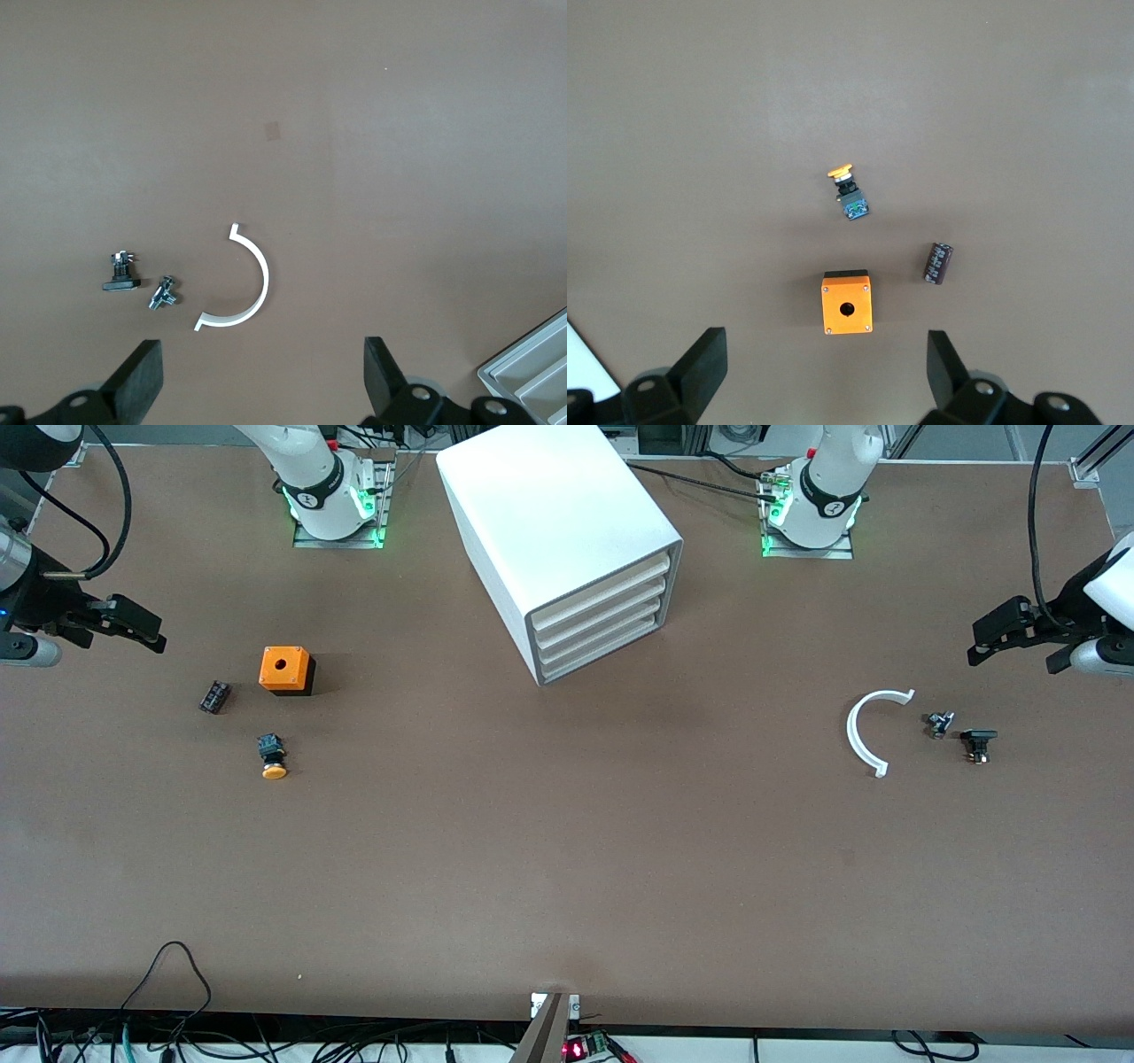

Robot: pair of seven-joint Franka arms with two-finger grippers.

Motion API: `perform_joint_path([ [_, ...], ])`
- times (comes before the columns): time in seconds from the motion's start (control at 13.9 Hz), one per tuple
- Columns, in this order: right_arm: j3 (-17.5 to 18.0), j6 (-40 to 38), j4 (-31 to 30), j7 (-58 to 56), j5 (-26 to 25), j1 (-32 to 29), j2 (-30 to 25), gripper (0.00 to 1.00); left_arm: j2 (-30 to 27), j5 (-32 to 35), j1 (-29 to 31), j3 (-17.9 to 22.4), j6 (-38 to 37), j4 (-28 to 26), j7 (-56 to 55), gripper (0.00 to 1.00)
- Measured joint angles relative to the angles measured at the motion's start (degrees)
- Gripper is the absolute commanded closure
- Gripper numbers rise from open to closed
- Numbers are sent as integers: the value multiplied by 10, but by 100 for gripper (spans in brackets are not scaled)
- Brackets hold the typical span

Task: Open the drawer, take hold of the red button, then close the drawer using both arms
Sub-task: 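Move the left gripper from rest toward the white cabinet drawers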

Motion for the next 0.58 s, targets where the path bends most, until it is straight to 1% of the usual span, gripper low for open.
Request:
perform_joint_path([
  [0.58,0,0,0,0,0,0,1,0,0,0,-3,-1,-1,9,0,0],
])
